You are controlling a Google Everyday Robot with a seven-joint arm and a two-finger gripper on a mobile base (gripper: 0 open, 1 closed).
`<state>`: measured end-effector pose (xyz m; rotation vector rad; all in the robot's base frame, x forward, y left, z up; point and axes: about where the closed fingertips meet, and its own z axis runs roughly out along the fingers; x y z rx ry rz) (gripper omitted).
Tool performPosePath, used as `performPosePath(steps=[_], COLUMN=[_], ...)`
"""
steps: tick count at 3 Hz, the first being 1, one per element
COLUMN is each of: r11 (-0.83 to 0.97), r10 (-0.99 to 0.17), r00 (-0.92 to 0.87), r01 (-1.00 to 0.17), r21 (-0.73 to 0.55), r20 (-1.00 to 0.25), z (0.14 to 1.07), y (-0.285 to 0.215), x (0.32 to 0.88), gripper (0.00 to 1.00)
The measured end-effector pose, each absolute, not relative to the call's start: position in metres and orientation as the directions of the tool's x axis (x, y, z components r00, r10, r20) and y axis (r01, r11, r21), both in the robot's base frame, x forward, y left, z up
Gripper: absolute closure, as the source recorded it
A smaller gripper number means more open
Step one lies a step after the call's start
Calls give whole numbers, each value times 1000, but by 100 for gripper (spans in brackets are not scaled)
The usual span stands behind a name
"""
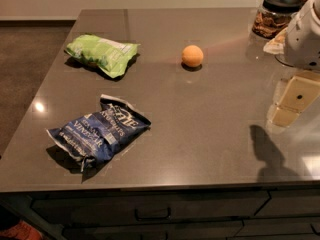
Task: Move blue chip bag near orange
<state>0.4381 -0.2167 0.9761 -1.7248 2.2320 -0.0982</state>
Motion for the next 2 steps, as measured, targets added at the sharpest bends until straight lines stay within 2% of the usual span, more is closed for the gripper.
performPosePath(steps=[2], r11=[270], r10=[-947], r00=[-214], r01=[-935], r21=[-231], r20=[-240], z=[970], y=[-203], x=[443], gripper=[0])
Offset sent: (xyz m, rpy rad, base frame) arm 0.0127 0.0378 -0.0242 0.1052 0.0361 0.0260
